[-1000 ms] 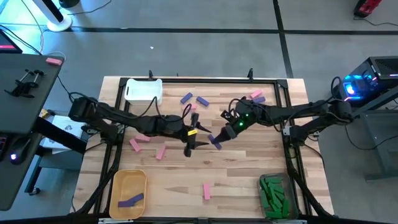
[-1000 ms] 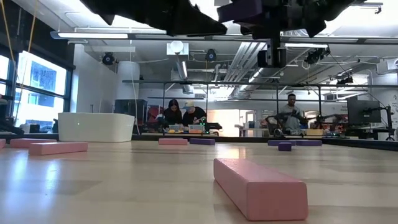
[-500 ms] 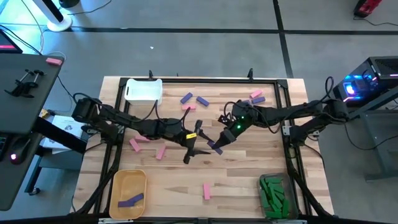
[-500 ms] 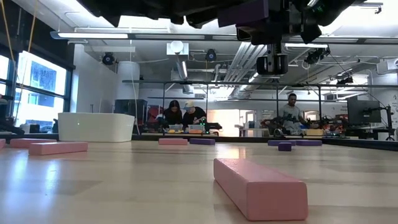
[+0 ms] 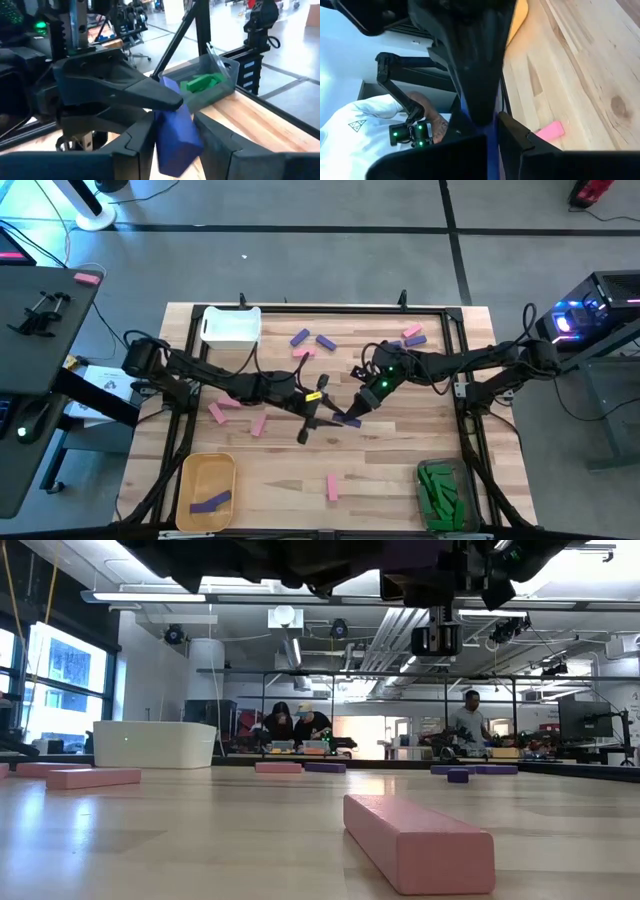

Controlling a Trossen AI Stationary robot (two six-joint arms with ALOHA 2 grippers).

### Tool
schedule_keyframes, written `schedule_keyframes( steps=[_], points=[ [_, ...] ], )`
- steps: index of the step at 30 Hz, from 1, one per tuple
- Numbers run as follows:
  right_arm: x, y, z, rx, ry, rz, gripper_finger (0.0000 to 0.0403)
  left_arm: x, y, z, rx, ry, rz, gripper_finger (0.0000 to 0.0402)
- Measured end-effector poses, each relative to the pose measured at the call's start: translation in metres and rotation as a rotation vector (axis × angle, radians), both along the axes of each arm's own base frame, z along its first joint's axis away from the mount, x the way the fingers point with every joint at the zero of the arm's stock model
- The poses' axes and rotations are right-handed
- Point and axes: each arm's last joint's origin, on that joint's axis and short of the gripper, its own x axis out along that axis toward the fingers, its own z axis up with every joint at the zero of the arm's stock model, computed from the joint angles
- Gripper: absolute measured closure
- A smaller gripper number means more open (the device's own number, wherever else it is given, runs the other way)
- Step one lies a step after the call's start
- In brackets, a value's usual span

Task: Sort blocks
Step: Put the blue wooden block into the yellow bin

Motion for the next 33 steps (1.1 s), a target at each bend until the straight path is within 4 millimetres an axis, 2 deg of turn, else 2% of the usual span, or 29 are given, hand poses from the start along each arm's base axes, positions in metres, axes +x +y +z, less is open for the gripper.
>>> schedule_keyframes(
  steps=[9, 12, 16, 21, 26, 33],
  points=[
    [0.000, 0.000, 0.002, -0.009, -0.020, 0.000, 0.0401, 0.002, -0.001, -0.002, -0.003, -0.013, -0.006, 0.0289],
    [0.001, 0.000, 0.002, -0.021, -0.026, -0.012, 0.0401, 0.002, -0.001, -0.002, -0.011, -0.010, -0.005, 0.0314],
    [0.001, -0.003, 0.002, -0.023, -0.029, -0.053, 0.0402, 0.001, 0.000, -0.005, -0.066, 0.038, 0.014, 0.0374],
    [0.004, -0.010, 0.011, -0.010, -0.089, -0.114, 0.0403, -0.001, -0.002, -0.012, -0.111, 0.129, 0.023, 0.0376],
    [0.000, -0.026, 0.017, -0.008, -0.124, -0.172, 0.0378, -0.016, 0.001, -0.004, -0.107, 0.262, 0.039, 0.0376],
    [-0.007, -0.046, 0.025, -0.035, -0.158, -0.238, 0.0294, -0.063, 0.014, 0.026, -0.064, 0.462, 0.131, 0.0376]
  ],
)
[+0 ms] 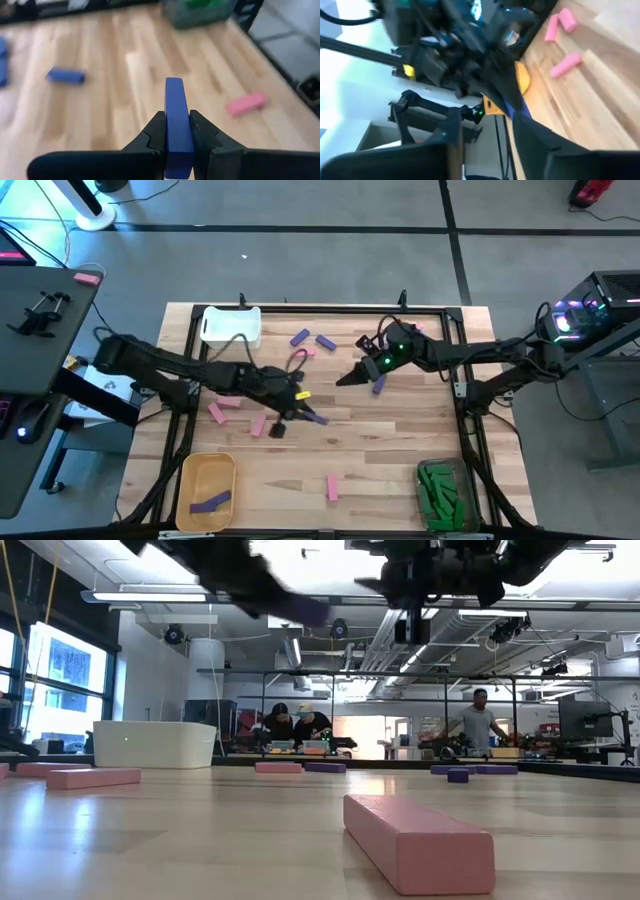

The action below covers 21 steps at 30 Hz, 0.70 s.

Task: Sort blocks
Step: Put the blue wooden block into the yellow bin

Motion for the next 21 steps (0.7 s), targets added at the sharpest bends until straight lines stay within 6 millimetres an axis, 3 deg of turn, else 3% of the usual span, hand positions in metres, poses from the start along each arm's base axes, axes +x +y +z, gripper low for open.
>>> schedule_keyframes(
  steps=[5, 10, 14, 21],
  points=[
    [0.001, 0.001, -0.002, -0.047, -0.003, -0.010, 0.0249, -0.051, 0.002, 0.034, -0.049, 0.060, 0.141, 0.0376],
    [0.003, 0.012, -0.002, -0.211, -0.057, -0.009, 0.0243, -0.107, -0.024, 0.058, -0.185, 0.085, 0.253, 0.0376],
    [0.006, 0.019, -0.002, -0.394, -0.106, -0.080, 0.0249, -0.141, -0.052, 0.051, -0.284, 0.244, 0.318, 0.0376],
    [0.007, 0.018, -0.002, -0.434, -0.083, -0.197, 0.0256, -0.179, -0.110, 0.028, -0.399, 0.560, 0.303, 0.0376]
  ],
)
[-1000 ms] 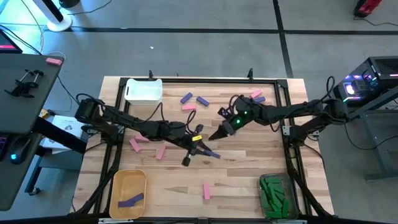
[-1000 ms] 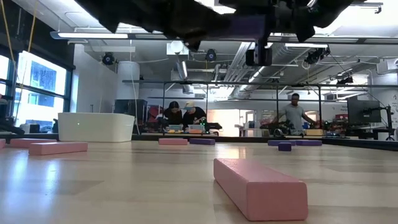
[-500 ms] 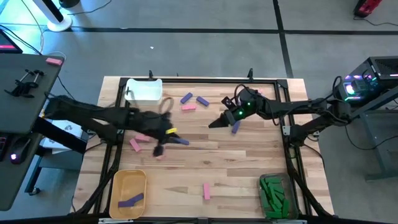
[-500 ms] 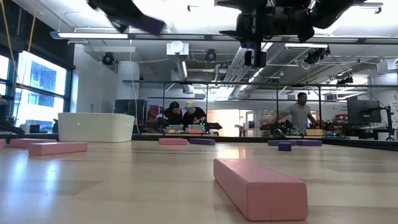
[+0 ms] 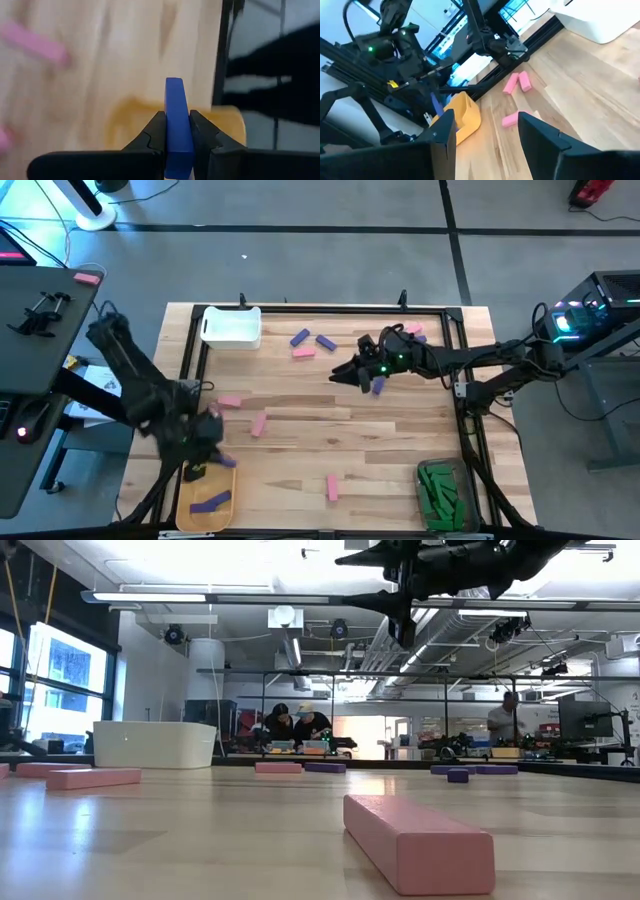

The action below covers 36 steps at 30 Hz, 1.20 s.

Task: Sort blocks
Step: Put the blue wooden block into the yellow bin

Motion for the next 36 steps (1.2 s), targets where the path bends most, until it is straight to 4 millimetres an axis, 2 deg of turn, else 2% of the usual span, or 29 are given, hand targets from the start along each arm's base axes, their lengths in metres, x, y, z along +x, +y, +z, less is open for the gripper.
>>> schedule_keyframes(
  steps=[5, 10, 18, 23, 26, 30, 33, 36],
  points=[
    [0.000, -0.001, -0.002, -0.007, 0.021, -0.029, 0.0256, -0.019, -0.024, -0.016, 0.013, 0.152, 0.017, 0.0376],
    [-0.001, -0.005, -0.003, -0.016, 0.027, -0.052, 0.0256, -0.023, -0.034, -0.028, 0.031, 0.262, 0.064, 0.0374],
    [-0.002, -0.010, -0.003, -0.005, 0.029, -0.064, 0.0256, -0.022, -0.038, -0.026, -0.057, 0.295, 0.123, 0.0257],
    [-0.002, -0.010, -0.003, 0.001, 0.029, -0.046, 0.0256, -0.016, -0.035, -0.014, -0.183, 0.245, 0.143, 0.0212],
    [-0.002, -0.012, -0.003, 0.027, 0.031, -0.058, 0.0256, -0.011, -0.027, -0.004, -0.239, 0.171, 0.165, 0.0202],
    [-0.004, -0.019, -0.003, 0.060, 0.032, -0.043, 0.0256, -0.007, -0.002, 0.012, -0.245, 0.021, 0.222, 0.0201],
    [-0.005, -0.027, -0.004, 0.089, 0.058, -0.065, 0.0256, -0.003, 0.021, 0.023, -0.168, -0.160, 0.300, 0.0201],
    [-0.008, -0.039, -0.005, 0.099, 0.253, -0.151, 0.0258, 0.006, 0.044, 0.030, -0.016, -0.325, 0.386, 0.0201]
  ],
)
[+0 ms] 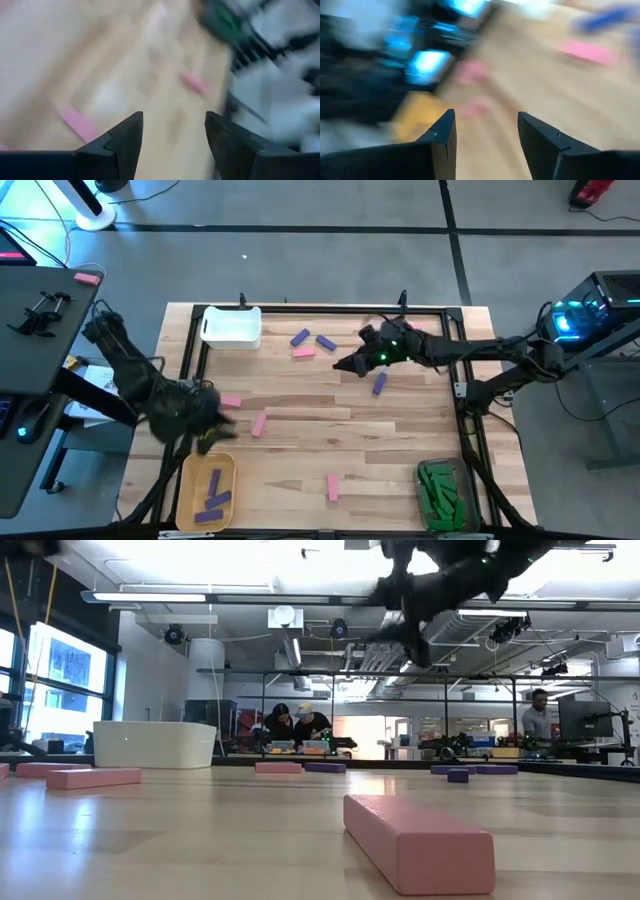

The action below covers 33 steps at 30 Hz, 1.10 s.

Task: Sort blocks
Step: Put the blue wooden block into the yellow bin

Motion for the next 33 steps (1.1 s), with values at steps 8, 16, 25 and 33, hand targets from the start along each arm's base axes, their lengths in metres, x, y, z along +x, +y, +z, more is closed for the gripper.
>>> schedule_keyframes(
  steps=[8, 16, 25, 33],
  points=[
    [0.010, -0.026, -0.017, -0.141, 0.851, -0.093, 0.0261, 0.037, 0.054, -0.002, 0.342, 0.000, 0.301, 0.0200],
    [-0.021, -0.018, -0.082, 0.032, 1.172, -0.194, 0.0261, 0.053, 0.072, -0.008, 0.290, 0.069, 0.319, 0.0200],
    [-0.035, 0.006, -0.089, 0.253, 0.894, -0.586, 0.0261, 0.059, 0.072, -0.004, 0.328, 0.033, 0.263, 0.0200],
    [-0.017, 0.001, -0.106, 0.315, 0.850, -0.746, 0.0261, 0.063, 0.075, -0.002, 0.353, 0.015, 0.191, 0.0200]
  ],
)
